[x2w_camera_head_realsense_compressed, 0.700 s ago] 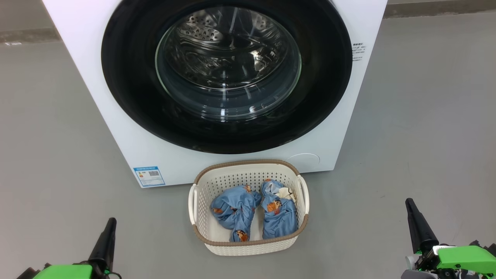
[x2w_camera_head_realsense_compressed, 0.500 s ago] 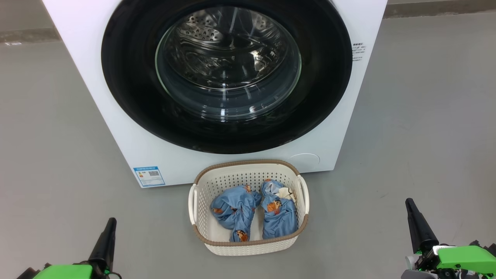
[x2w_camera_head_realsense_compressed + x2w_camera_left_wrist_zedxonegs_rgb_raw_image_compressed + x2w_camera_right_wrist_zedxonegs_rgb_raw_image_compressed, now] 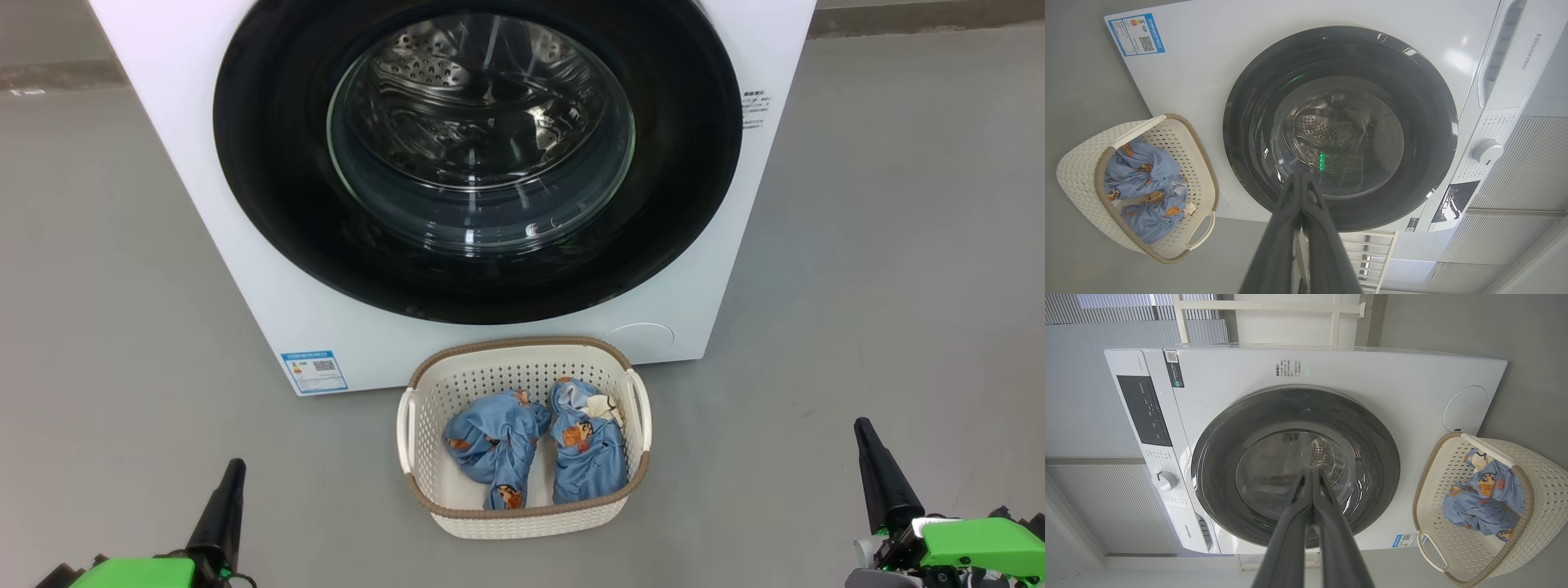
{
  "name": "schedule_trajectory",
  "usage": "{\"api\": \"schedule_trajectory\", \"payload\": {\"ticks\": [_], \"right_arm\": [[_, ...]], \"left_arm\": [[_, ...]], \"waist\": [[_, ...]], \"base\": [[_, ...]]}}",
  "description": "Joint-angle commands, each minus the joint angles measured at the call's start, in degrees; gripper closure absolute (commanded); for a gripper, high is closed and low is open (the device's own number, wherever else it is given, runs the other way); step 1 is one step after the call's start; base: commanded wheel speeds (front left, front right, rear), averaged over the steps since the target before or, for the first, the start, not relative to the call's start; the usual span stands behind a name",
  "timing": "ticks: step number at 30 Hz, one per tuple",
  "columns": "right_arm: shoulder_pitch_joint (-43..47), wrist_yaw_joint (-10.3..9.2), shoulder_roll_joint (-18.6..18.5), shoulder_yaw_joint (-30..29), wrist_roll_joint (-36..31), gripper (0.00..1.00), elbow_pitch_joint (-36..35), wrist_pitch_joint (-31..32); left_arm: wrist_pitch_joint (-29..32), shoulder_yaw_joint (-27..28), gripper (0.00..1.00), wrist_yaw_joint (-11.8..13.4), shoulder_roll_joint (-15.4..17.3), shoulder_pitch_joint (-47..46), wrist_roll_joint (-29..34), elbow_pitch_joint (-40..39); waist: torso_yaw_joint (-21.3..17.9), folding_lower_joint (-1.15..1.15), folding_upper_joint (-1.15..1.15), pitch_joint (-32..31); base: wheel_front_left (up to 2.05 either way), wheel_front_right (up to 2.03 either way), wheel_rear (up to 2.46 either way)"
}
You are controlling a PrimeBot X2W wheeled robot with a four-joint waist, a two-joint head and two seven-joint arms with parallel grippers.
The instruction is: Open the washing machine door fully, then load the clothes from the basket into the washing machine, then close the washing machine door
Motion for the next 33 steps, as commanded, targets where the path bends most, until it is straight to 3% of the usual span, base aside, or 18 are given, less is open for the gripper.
{"api": "schedule_trajectory", "payload": {"ticks": [1,33], "right_arm": [[-2.36,0.1,-0.23,1.26,-0.24,1.0,-1.41,0.45],[-2.37,0.1,-0.21,1.24,-0.26,1.0,-1.41,0.47]], "left_arm": [[0.34,2.02,1.0,-0.18,0.73,-2.5,0.79,-1.08],[0.36,2.06,1.0,-0.18,0.71,-2.5,0.82,-1.07]], "waist": [[0.0,0.0,0.0,0.0],[0.0,0.0,0.0,0.0]], "base": [[0.0,0.0,0.0],[0.0,0.0,0.0]]}}
